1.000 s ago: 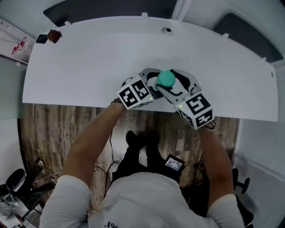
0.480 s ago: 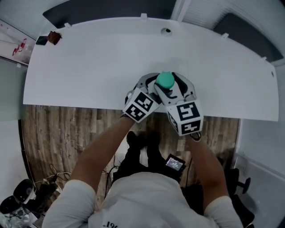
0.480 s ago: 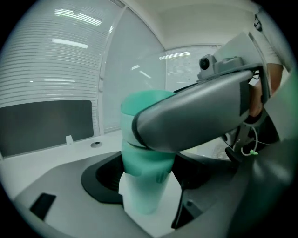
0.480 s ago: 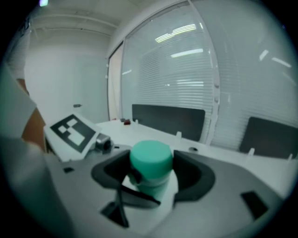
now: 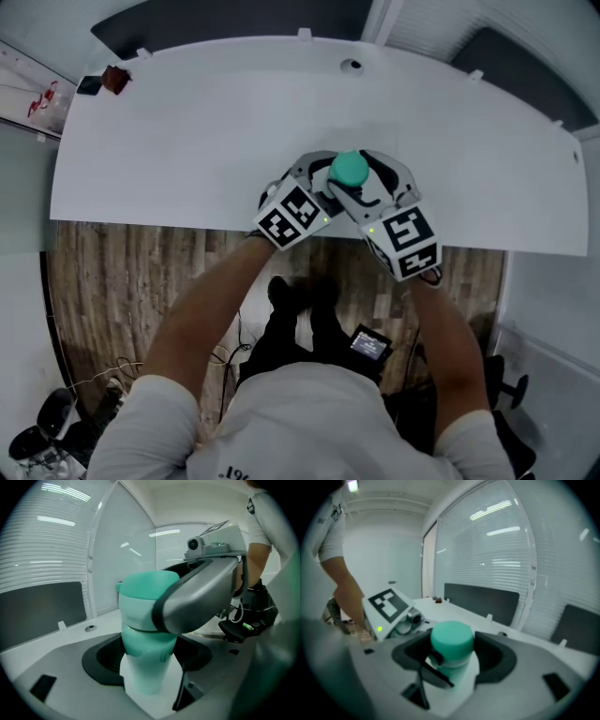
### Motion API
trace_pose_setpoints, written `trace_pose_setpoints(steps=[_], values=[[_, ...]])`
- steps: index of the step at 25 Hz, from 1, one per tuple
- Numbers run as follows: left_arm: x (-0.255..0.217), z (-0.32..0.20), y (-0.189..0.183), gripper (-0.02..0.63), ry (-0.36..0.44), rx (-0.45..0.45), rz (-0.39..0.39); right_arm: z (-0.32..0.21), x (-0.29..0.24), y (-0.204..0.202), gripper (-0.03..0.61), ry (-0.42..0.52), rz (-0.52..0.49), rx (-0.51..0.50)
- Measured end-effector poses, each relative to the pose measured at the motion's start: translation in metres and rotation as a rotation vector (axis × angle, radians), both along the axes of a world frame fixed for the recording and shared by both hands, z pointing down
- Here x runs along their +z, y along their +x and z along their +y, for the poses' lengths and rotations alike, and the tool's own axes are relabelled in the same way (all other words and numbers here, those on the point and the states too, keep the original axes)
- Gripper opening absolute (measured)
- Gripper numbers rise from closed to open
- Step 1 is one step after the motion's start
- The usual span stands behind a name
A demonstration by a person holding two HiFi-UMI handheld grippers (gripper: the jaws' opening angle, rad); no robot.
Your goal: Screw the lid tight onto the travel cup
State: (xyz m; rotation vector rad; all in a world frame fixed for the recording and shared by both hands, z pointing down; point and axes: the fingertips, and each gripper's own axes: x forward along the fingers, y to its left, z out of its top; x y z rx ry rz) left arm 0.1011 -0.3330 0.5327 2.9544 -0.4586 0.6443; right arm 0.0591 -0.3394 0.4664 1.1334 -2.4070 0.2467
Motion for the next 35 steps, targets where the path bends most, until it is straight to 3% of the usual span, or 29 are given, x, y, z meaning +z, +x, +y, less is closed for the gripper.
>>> trace_pose_setpoints(steps=[4, 7, 9, 17, 19, 27, 35], values=[[-0.001, -0.006, -0.001, 0.325, 0.013, -0.175, 0.035, -0.003, 0.000, 0.005, 0.302, 0.023, -0.013, 0.179], [-0.002, -0.009, -0.001, 0.325, 0.020, -0.235, 0.042, -0.004, -0.001, 0.007, 0.302, 0.036, -0.029, 0.215], [-0.002, -0.007, -0.001, 0.325, 0.013, -0.205, 0.048, -0.003, -0.001, 0.006, 0.302, 0.036, -0.031, 0.184], [-0.003, 0.002, -0.004, 0.325, -0.001, 0.074, 0.019, 0.000, 0.001, -0.001, 0.302, 0.025, -0.003, -0.011], [-0.003, 0.002, -0.003, 0.325, -0.010, 0.062, 0.019, -0.001, 0.001, -0.001, 0.302, 0.024, -0.003, 0.008], [-0.003, -0.008, -0.004, 0.325, -0.003, -0.141, 0.050, -0.007, 0.003, 0.006, 0.302, 0.040, -0.002, 0.224], [-0.009, -0.004, -0.013, 0.325, -0.014, -0.099, 0.065, -0.007, 0.004, 0.006, 0.302, 0.027, -0.012, 0.190]])
